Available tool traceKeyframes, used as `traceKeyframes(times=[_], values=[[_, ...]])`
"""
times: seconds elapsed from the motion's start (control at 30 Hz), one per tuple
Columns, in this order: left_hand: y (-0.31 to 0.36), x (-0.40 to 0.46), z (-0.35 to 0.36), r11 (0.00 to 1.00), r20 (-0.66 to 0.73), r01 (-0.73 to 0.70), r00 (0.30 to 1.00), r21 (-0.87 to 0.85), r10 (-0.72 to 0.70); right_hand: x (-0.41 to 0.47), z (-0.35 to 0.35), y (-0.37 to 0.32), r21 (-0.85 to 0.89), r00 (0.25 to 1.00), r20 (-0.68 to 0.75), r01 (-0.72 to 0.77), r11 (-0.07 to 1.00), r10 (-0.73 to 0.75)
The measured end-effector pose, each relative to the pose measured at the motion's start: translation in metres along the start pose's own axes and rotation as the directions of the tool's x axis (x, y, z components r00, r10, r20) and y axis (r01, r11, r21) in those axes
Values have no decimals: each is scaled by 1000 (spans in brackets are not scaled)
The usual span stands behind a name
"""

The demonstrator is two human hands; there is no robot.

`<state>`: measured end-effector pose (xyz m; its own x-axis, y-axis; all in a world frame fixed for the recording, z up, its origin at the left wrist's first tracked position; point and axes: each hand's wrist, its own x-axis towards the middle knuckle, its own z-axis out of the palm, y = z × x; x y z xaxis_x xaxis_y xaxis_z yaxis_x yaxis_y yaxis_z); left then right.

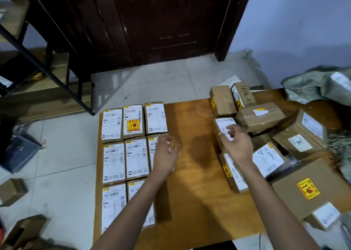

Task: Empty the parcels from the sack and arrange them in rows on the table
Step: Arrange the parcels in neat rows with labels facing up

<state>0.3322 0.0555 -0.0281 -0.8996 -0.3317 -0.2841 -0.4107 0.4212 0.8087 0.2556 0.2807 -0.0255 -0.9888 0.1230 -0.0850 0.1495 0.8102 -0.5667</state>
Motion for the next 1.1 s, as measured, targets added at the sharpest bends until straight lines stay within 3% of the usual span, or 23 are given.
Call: traceKeyframes(times=[0.1, 0.27, 0.47, 0.57, 0.7, 0.8, 0.87, 0.97, 1.03, 1.1], values=[[29, 13, 47, 983, 216, 174, 964, -63, -157, 17, -25, 17, -204, 998, -52, -36, 978, 26], [54, 39, 107, 922, 326, 364, 894, -131, -307, 32, -36, 34, -463, 998, 22, -44, 885, 61], [64, 55, 150, 843, 404, 502, 824, -194, -398, 38, -27, 43, -398, 982, 167, -12, 917, 85], [65, 53, 159, 802, 383, 532, 824, -271, -417, 36, -25, 43, -355, 975, 219, 42, 934, 39], [59, 39, 139, 729, 343, 520, 851, -446, -397, 30, -25, 41, -99, 970, 243, 32, 995, -7], [51, 17, 105, 680, 288, 464, 886, -568, -364, 17, -22, 26, 157, 942, 333, -91, 983, 34], [38, 3, 84, 671, 220, 425, 902, -608, -372, 2, -13, 11, 348, 871, 480, -295, 890, 101], [20, -16, 56, 682, 164, 402, 907, -611, -387, -24, 7, -14, 568, 767, 632, -558, 605, 114], [7, -27, 36, 686, 149, 405, 903, -604, -402, -41, 19, -29, 629, 760, 645, -589, 508, 82], [-3, -36, 16, 700, 141, 404, 904, -590, -403, -55, 30, -40, 637, 758, 650, -585, 501, 58]])
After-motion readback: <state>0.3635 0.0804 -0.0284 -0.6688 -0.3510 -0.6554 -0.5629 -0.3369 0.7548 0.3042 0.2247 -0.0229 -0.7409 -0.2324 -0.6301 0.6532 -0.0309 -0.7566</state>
